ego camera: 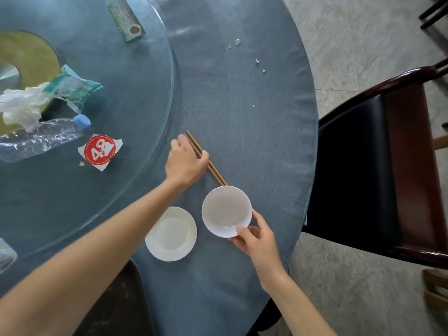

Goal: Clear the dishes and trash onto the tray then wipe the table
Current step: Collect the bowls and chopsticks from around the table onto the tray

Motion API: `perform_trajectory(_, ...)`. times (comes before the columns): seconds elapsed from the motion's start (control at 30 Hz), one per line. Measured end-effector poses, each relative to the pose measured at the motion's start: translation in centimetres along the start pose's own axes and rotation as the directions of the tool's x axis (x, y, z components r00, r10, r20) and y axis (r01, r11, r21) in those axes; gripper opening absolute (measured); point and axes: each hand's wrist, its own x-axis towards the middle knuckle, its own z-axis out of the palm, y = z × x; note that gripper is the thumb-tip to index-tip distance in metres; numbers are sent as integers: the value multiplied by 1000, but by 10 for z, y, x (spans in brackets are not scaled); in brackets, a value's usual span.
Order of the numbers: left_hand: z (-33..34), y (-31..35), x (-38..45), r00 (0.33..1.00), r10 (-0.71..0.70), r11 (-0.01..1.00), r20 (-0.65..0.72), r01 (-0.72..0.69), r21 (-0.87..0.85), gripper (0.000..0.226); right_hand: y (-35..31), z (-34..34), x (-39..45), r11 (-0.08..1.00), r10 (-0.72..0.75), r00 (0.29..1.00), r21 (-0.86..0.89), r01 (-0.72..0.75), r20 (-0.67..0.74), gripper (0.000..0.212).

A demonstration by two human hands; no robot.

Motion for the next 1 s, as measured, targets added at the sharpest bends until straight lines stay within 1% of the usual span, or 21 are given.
perform_trajectory(0.03,8,4,-7,994,-107,993,28,108,-46,57,-1,-1,-2,1000,-1,1000,10,1,3,46)
perform_trajectory(0.07,14,9,-13,983,-178,981,45,181,-69,65,-2,-3,-3,1000,-1,1000,23,1,5,45)
perform_trajectory(0.13,23,15,-19,975,-222,973,24,223,-66,70,-4,-5,-6,999,-8,1000,47,8,1,42)
perform_trajectory(0.23,25,23,-20,976,-217,975,-10,216,-59,61,-7,-7,-8,998,-21,1000,65,22,-12,40)
perform_trajectory(0.3,24,26,-19,977,-215,975,-5,214,-55,54,-8,-10,-9,997,-23,1000,71,25,-21,40)
perform_trajectory(0.4,20,21,-20,969,-247,967,25,248,-51,46,-8,-13,-11,996,-20,999,89,23,-37,41)
perform_trajectory(0.53,18,7,-24,966,-242,969,91,245,-27,18,-8,-17,-18,992,-5,999,123,9,-39,41)
perform_trajectory(0.57,18,4,-27,965,-239,969,105,244,-32,15,-8,-18,-19,992,-1,999,125,6,-42,40)
perform_trajectory(0.73,20,7,-41,960,-255,957,119,268,-108,20,-9,-21,-29,991,-4,999,131,11,-52,38)
perform_trajectory(0.8,21,11,-46,962,-253,957,99,264,-121,16,-8,-22,-33,990,-4,998,138,12,-59,38)
perform_trajectory(0.83,22,12,-49,964,-251,958,82,260,-118,14,-7,-23,-35,990,-2,998,140,11,-62,38)
perform_trajectory(0.93,25,16,-57,971,-234,968,42,236,-79,28,-2,-26,-42,990,3,998,137,6,-67,38)
perform_trajectory(1.0,27,19,-64,979,-201,979,32,202,-42,30,1,-28,-45,991,11,997,137,-1,-73,38)
